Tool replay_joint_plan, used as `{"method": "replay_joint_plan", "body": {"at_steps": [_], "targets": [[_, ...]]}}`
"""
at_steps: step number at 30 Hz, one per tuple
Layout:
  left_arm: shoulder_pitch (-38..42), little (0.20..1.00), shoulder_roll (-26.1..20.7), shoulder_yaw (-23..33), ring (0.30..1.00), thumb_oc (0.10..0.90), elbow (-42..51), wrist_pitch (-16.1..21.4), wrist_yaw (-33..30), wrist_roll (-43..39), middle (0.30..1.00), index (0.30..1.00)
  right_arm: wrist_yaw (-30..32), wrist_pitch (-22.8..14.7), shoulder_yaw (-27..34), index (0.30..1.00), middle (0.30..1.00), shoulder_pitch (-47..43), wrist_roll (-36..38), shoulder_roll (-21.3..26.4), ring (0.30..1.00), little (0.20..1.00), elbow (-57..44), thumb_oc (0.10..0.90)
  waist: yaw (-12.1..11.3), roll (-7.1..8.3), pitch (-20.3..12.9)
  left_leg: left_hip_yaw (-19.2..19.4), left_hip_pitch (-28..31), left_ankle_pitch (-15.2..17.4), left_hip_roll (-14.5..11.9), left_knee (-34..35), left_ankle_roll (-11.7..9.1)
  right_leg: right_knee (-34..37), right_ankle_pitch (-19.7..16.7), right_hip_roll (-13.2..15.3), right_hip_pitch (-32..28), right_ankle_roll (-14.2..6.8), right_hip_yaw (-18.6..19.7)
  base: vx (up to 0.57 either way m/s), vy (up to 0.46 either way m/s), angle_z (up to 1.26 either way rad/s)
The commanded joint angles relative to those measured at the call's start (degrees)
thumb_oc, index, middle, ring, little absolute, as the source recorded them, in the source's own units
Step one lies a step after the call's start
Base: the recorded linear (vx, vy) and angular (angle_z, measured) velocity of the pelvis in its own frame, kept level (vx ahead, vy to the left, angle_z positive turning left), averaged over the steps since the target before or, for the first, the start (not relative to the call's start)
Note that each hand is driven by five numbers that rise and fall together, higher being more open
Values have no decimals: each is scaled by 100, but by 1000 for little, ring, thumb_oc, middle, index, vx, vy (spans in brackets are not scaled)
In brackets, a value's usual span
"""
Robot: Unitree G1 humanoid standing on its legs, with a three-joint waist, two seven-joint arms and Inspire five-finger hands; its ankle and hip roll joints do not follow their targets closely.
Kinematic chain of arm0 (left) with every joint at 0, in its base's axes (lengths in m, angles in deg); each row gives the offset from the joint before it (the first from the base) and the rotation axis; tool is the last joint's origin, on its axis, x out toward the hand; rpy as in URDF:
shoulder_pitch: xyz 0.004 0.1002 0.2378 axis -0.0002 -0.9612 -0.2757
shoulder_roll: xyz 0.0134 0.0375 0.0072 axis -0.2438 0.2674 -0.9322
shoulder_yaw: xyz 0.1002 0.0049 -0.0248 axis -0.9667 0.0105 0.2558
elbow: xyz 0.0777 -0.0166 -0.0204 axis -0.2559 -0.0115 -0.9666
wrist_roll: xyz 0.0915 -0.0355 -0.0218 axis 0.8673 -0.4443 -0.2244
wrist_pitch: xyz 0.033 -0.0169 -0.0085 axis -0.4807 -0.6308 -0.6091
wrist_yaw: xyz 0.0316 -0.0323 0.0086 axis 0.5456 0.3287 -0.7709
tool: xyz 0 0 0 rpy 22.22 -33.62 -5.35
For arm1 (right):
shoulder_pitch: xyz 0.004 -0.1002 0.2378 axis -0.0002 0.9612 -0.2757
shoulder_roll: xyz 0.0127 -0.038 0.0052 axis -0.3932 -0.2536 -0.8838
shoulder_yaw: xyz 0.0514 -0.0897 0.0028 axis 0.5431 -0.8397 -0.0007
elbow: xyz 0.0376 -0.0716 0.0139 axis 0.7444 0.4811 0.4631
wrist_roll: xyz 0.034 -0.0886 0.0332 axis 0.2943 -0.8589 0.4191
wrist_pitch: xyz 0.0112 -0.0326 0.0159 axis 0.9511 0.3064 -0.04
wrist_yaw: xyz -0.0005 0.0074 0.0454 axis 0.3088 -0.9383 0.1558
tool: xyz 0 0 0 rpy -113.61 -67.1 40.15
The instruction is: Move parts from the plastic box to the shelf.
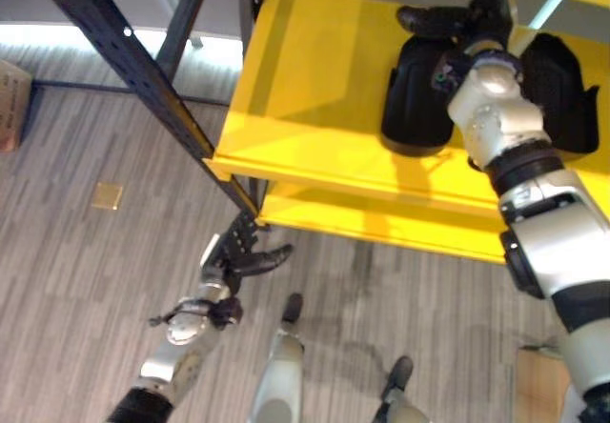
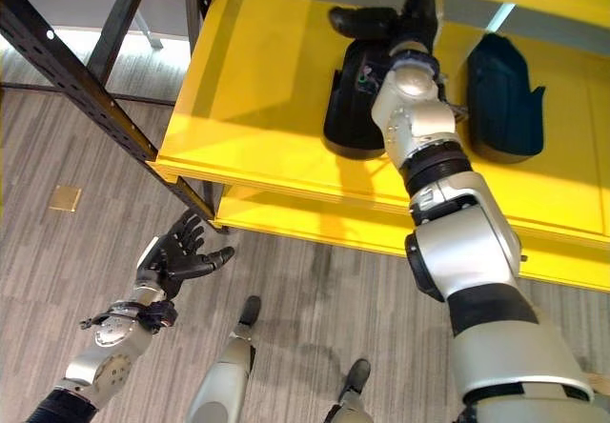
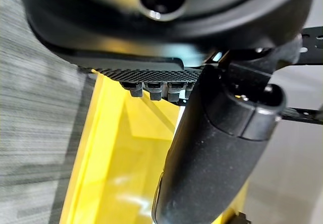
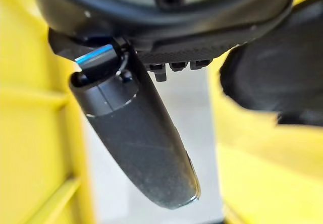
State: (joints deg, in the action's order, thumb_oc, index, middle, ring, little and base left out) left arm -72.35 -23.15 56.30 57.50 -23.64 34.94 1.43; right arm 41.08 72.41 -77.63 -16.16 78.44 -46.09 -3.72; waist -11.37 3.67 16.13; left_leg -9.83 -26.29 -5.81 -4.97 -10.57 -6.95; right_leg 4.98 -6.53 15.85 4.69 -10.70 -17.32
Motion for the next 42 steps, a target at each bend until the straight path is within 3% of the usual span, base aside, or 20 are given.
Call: {"method": "replay_joint_plan", "body": {"at_steps": [1, 7, 12, 15, 18, 19, 21, 23, 26, 34, 42], "targets": [[-71, 1000, -260, 86, 1000, 900, 347, 409, 112, -105, 1000, 1000, -43, -787, -51, 1000, 1000, -33, 151, 333, 1000, 1000, -660, 900, -49, 135, -607, 492, 591, 183, 58, 462, 452, -386, 504, -174, -442, 198, 220, 17, -47, -1], [-434, 1000, -239, 322, 1000, 900, 345, 231, 141, -14, 1000, 1000, -201, -799, -69, 1000, 1000, 1143, -343, 500, 1000, 1000, -2783, 900, 192, 265, -761, 674, 990, 128, -131, 686, 414, -342, 473, -272, -544, 224, 407, 1, -18, -14], [-799, 1000, 61, 532, 1000, 900, 340, 72, 203, 198, 1000, 1000, -821, -767, 63, 1000, 1000, 3058, -760, 984, 1000, 1000, -5052, 900, 509, 322, -860, 958, 1353, 75, -308, 908, 381, -306, 461, -352, -566, 228, 668, -4, -6, -27], [-1001, 1000, 225, 607, 1000, 900, 339, 18, 311, 343, 1000, 1000, -1132, -762, 262, 1000, 1000, 4033, -1105, 1044, 1000, 1000, -6015, 900, 611, 313, -930, 1070, 1522, 59, -380, 1029, 378, -253, 445, -382, -570, 217, 781, 4, -6, -41], [-1185, 1000, 408, 711, 1000, 900, 340, 27, 363, 544, 1000, 1000, -1262, -768, 572, 1000, 1000, 4953, -1914, 934, 1000, 1000, -6797, 900, 716, 277, -996, 1199, 1684, 60, -466, 1104, 362, -264, 460, -414, -575, 207, 887, 38, -9, -35], [-1251, 1000, 506, 764, 1000, 900, 297, 26, 374, 679, 1000, 1000, -1303, -765, 684, 1000, 1000, 5313, -2573, 895, 1000, 1000, -7201, 900, 783, 251, -1021, 1226, 1751, 88, -495, 1095, 362, -291, 504, -435, -592, 211, 925, 42, -12, -22], [-1345, 1000, 597, 812, 1000, 900, 255, 35, 396, 821, 1000, 1000, -1428, -763, 657, 1000, 1000, 5559, -3059, 854, 1000, 1000, -7448, 900, 833, 238, -1036, 1262, 1824, 117, -535, 1081, 352, -317, 556, -461, -619, 223, 984, 45, -20, -23], [-1450, 1000, 647, 912, 1000, 900, 214, 73, 385, 988, 1000, 1000, -1392, -731, 526, 1000, 1000, 5766, -4117, 828, 1000, 1000, -7625, 900, 894, 200, -1028, 1306, 1892, 154, -559, 1064, 346, -359, 606, -483, -643, 234, 1046, 28, -11, -8], [-1371, 1000, 708, 886, 1000, 900, 162, 148, 293, 1339, 1000, 1000, -962, -492, 81, 1000, 1000, 5516, -6853, 765, 1000, 1000, -7398, 900, 891, 104, -939, 1288, 1888, 176, -538, 1028, 357, -415, 673, -459, -653, 246, 1063, -1, 5, -7], [-1118, 1000, 758, 769, 1000, 900, 166, 248, 80, 1447, 1000, 1000, -619, -174, -507, 1000, 1000, 5073, -8413, 456, 1000, 1000, -6526, 900, 802, 46, -792, 1257, 1800, 166, -492, 998, 368, -412, 666, -411, -613, 243, 1037, -13, 3, 1], [-954, 1000, 830, 696, 1000, 900, 112, 321, -5, 1480, 1000, 1000, -453, 54, -664, 1000, 1000, 4996, -8948, 360, 1000, 1000, -5907, 900, 782, 8, -635, 1224, 1668, 172, -442, 938, 383, -426, 643, -348, -534, 240, 1021, -30, 12, 4]]}}
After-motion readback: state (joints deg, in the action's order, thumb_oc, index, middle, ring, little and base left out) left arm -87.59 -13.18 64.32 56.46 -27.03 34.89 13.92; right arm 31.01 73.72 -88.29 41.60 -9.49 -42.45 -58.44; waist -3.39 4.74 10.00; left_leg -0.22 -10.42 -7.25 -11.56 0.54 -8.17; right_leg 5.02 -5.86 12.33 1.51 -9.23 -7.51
